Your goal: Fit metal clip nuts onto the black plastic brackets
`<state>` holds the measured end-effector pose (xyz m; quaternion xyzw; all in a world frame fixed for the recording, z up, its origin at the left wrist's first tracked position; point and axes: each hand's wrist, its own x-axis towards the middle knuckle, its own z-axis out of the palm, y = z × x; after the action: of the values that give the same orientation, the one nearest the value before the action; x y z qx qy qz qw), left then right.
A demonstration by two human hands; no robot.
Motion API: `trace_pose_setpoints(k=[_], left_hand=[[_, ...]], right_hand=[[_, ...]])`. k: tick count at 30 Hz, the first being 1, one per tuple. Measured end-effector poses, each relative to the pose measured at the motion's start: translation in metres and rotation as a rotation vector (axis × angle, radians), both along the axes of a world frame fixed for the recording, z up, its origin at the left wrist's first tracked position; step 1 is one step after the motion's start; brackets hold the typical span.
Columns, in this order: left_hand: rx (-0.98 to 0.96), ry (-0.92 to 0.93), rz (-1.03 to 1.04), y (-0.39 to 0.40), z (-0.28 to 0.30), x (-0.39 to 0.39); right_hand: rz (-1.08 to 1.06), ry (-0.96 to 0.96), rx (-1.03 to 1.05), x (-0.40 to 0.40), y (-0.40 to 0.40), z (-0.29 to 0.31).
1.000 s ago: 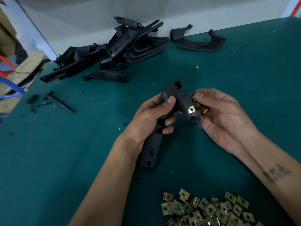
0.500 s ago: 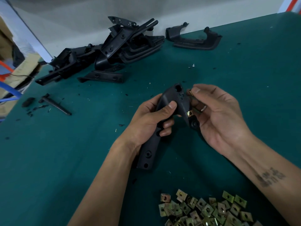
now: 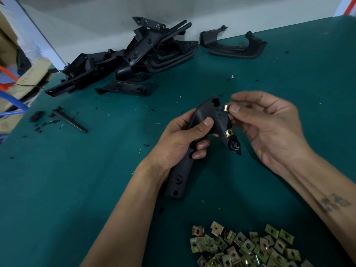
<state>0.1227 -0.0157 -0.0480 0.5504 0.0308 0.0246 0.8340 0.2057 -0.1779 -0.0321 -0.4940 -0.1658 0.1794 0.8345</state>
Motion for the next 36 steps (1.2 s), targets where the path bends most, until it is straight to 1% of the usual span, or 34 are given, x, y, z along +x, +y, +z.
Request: trace_pose_setpoints(k=[4,7,9,16,23,27,33,36], left_hand=[[0.019,0.005,-0.013,0.0,0.0006,-0.0006],[0.043,0.016,-0.022,-0.0003,0.001,-0.0008],[0.054,0.015,-0.027,-0.0002,0.0015,-0.0011],[0.044,0.015,-0.04,-0.001,0.0011,-0.0009],[0.035,0.019,-0.052,-0.0009,0.0016,-0.0005],[0.033,0.02,-0.06,-0.0007,0.0013,-0.0012],[0.034,0.017,-0.06,-0.0006,0.0011,-0.0007],[0.043,0.016,-0.066,0.0001,0.0005,-0.0007]], right_hand=[[-0.014,-0.02,-0.039,0.0015,-0.0014,0.0006],[-0.024,-0.136,-0.139,0.002,-0.0022,0.0027],[-0.007,-0.18,-0.177,0.0009,-0.0015,0.0043],[0.008,-0.011,-0.033,-0.0017,0.0012,0.0062],[-0.012,0.102,-0.002,0.0009,-0.0028,0.0082],[-0.008,0.074,-0.031,-0.0007,-0.0014,0.0075],[-0.079,-0.071,-0.118,0.0011,-0.001,0.0091],[-0.069,-0.07,-0.098,-0.0001,-0.0001,0.0081]])
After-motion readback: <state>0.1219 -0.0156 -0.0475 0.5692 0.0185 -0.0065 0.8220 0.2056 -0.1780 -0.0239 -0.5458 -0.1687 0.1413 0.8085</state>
